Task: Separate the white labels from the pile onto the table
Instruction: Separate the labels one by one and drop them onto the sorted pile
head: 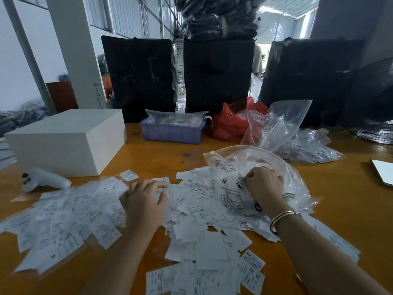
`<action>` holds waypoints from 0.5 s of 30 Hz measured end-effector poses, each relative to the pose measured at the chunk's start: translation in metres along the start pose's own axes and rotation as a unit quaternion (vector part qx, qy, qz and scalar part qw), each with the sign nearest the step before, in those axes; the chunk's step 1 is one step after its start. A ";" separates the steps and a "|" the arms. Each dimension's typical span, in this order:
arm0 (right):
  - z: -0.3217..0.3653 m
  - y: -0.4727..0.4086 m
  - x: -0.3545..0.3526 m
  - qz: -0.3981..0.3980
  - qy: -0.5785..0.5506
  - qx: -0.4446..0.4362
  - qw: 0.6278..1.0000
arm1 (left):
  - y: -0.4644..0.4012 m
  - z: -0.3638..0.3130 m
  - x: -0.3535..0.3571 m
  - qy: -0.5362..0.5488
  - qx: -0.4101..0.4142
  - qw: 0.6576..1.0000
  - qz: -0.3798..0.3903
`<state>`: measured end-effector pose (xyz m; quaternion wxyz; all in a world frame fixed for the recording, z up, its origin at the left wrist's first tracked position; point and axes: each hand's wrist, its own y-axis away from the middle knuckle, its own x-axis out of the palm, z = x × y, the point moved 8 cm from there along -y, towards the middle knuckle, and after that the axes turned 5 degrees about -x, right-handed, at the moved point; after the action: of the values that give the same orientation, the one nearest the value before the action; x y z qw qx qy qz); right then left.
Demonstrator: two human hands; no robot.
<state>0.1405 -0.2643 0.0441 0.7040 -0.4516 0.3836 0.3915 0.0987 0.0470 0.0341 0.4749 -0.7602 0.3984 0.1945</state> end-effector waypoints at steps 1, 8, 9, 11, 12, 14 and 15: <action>0.000 0.000 -0.004 -0.021 -0.015 0.000 1.000 | 0.001 -0.001 0.001 0.004 0.003 1.000 0.007; 0.053 0.024 -0.047 -0.103 -0.358 -0.158 0.914 | 0.005 -0.017 0.008 0.191 0.014 0.976 0.099; 0.067 0.031 -0.042 -0.050 -0.401 -0.177 0.897 | 0.006 -0.019 0.010 0.239 0.003 0.962 0.134; 0.093 0.049 -0.024 0.070 -0.451 -0.208 0.865 | 0.010 -0.024 0.017 0.306 -0.022 0.930 0.203; 0.104 0.057 -0.014 0.121 -0.459 -0.219 0.852 | 0.013 -0.025 0.021 0.331 -0.030 0.914 0.235; 0.118 0.072 0.002 0.188 -0.459 -0.236 0.836 | 0.018 -0.029 0.027 0.364 -0.036 0.884 0.291; 0.121 0.077 0.009 0.205 -0.454 -0.241 0.833 | 0.021 -0.031 0.030 0.374 -0.034 0.873 0.312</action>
<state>0.0972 -0.1273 0.0460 0.5716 -0.2894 -0.0013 0.7678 0.0980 0.0027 0.0169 0.1783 -0.6281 0.7560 0.0472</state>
